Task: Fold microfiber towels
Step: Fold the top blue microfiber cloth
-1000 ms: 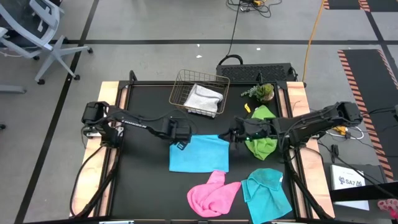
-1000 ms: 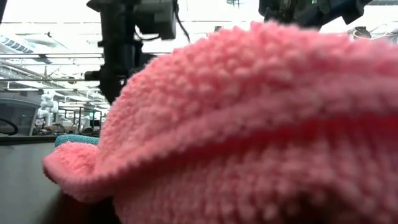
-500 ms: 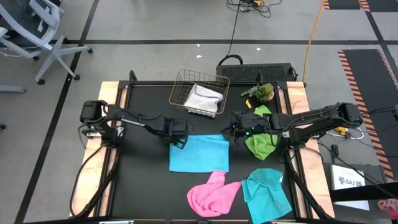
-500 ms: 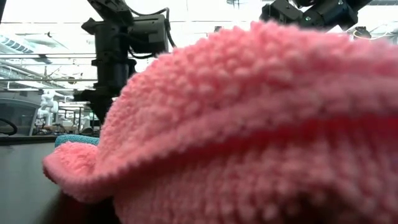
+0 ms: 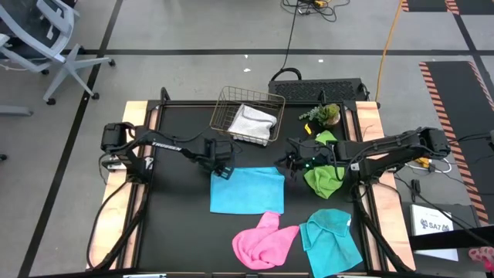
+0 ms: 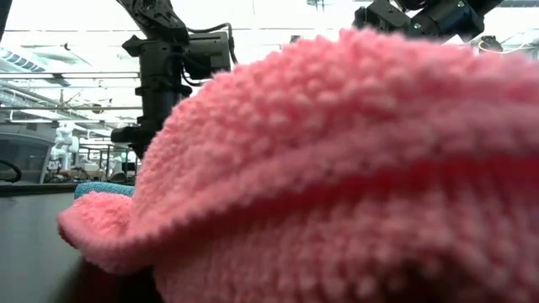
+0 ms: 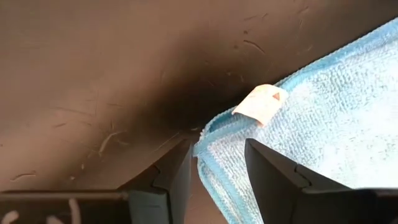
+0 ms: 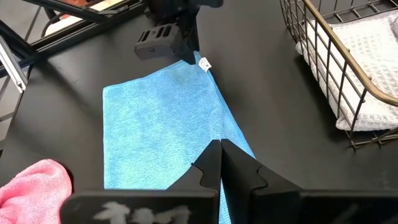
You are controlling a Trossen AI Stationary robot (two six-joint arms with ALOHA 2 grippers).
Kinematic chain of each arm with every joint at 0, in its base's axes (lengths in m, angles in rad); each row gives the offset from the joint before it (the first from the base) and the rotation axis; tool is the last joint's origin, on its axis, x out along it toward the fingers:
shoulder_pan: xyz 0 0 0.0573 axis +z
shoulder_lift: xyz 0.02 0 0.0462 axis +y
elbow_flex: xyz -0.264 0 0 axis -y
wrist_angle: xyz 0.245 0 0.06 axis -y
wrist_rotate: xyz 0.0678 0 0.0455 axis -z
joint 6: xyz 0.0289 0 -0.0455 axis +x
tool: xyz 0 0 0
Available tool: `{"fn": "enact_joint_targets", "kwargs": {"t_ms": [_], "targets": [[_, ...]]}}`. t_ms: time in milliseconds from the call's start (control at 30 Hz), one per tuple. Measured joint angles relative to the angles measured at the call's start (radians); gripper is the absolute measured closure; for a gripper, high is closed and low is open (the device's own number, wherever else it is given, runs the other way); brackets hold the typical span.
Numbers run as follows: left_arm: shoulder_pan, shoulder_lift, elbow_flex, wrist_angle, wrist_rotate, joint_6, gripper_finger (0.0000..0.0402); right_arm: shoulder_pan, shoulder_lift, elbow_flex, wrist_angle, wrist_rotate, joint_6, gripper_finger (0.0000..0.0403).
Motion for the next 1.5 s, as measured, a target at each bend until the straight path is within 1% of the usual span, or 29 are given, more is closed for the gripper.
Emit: {"fn": "enact_joint_targets", "kwargs": {"t_ms": [200, 567, 667, 867, 1500], "targets": [[0.0, 0.0, 0.0, -0.031, -0.014, 0.002, 0.0247, 0.0, 0.0, 0.0, 0.0, 0.0, -0.002, 0.0403], [-0.007, 0.009, 0.0, -0.016, -0.019, 0.0, 0.0247, 0.0, 0.0, 0.0, 0.001, 0.001, -0.01, 0.0403], [-0.008, 0.009, -0.024, 0.008, -0.017, -0.011, 0.0247, 0.0, 0.0, 0.0, 0.001, 0.001, -0.01, 0.0403], [-0.007, 0.002, -0.106, 0.098, 0.022, -0.062, 0.0247, 0.0, 0.0, 0.0, 0.001, 0.001, -0.026, 0.0403], [-0.006, -0.018, -0.096, 0.117, 0.091, -0.022, 0.0247, 0.0, 0.0, 0.0, 0.0, 0.005, -0.029, 0.0403]]}}
